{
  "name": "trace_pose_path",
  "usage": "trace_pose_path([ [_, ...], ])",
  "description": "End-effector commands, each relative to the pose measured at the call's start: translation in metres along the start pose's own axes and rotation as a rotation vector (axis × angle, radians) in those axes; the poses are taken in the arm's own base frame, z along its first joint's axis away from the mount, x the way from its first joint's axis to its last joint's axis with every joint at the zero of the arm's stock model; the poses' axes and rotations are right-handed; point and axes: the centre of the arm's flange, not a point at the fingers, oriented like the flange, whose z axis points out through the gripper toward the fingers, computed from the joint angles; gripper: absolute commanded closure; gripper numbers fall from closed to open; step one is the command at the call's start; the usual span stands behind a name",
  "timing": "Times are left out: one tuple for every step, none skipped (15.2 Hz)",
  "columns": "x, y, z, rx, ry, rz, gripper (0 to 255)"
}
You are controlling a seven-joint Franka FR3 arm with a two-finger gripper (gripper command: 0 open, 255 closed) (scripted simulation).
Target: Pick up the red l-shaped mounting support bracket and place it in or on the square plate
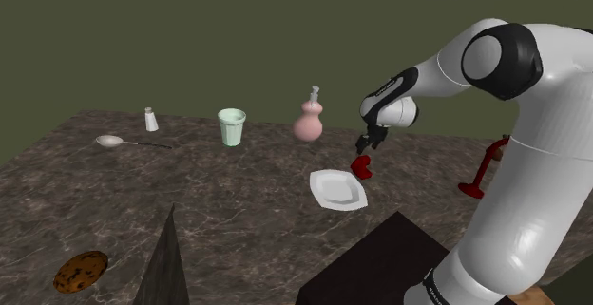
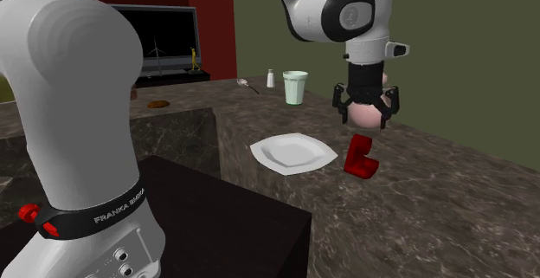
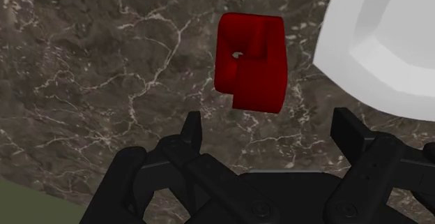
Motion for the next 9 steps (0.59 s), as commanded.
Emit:
trace_pose_path([
  [0.001,0.003,0.013,0.001,0.002,0.0,0],
  [0.001,0.003,0.019,0.001,0.002,0.0,0],
  [0.001,0.003,0.024,0.001,0.002,0.0,0],
  [0.001,0.003,0.029,0.001,0.002,0.0,0],
  [0.001,0.003,0.034,0.001,0.002,0.0,0],
  [0.001,0.003,0.04,0.001,0.002,0.0,0],
  [0.001,0.003,0.043,0.001,0.002,0.0,0],
  [0.001,0.003,0.043,0.001,0.002,0.0,0],
  [0.001,0.003,0.043,0.001,0.002,0.0,0],
])
